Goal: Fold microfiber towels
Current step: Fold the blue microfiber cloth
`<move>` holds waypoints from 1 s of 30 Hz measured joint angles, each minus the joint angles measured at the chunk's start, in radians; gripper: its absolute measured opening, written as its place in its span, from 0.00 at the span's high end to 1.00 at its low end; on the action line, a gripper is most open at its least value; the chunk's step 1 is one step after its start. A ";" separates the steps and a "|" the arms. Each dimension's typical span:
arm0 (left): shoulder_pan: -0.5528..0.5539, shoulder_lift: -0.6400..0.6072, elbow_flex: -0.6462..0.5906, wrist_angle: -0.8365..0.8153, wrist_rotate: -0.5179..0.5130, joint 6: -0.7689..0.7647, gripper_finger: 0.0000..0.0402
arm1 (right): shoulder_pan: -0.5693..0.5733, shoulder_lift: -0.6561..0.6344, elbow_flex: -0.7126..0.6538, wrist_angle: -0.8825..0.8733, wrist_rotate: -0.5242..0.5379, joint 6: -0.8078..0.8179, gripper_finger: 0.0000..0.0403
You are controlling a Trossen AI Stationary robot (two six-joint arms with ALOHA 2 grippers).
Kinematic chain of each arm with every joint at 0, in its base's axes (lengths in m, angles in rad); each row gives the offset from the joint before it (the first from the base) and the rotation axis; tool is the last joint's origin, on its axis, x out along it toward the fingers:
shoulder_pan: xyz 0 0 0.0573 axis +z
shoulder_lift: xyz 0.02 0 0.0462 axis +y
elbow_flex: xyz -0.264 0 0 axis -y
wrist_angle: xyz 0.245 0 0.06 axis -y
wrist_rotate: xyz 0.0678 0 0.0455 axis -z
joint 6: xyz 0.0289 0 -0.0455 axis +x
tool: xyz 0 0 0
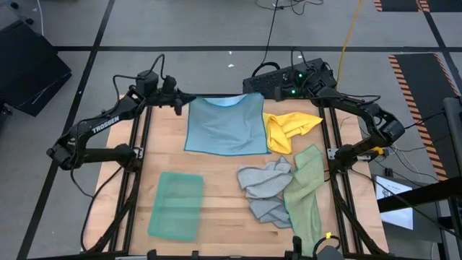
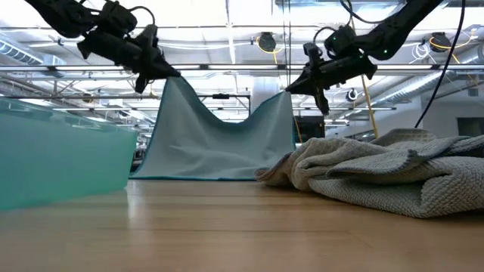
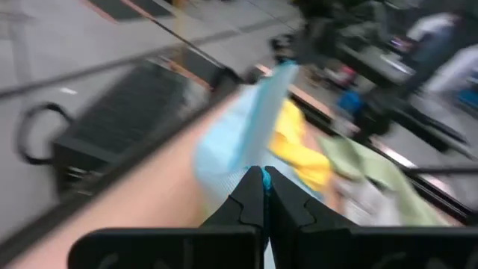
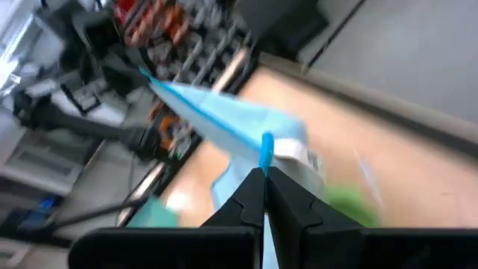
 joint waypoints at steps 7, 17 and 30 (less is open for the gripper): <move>-0.049 -0.017 0.000 -0.289 0.037 0.133 0.99 | 0.034 0.000 0.000 -0.296 -0.002 -0.080 1.00; -0.117 -0.014 0.000 -0.509 0.015 0.262 0.99 | 0.133 0.000 -0.034 -0.464 0.001 -0.049 1.00; -0.185 -0.014 -0.020 -0.633 -0.004 0.310 0.99 | 0.261 0.000 -0.188 -0.460 0.050 0.028 1.00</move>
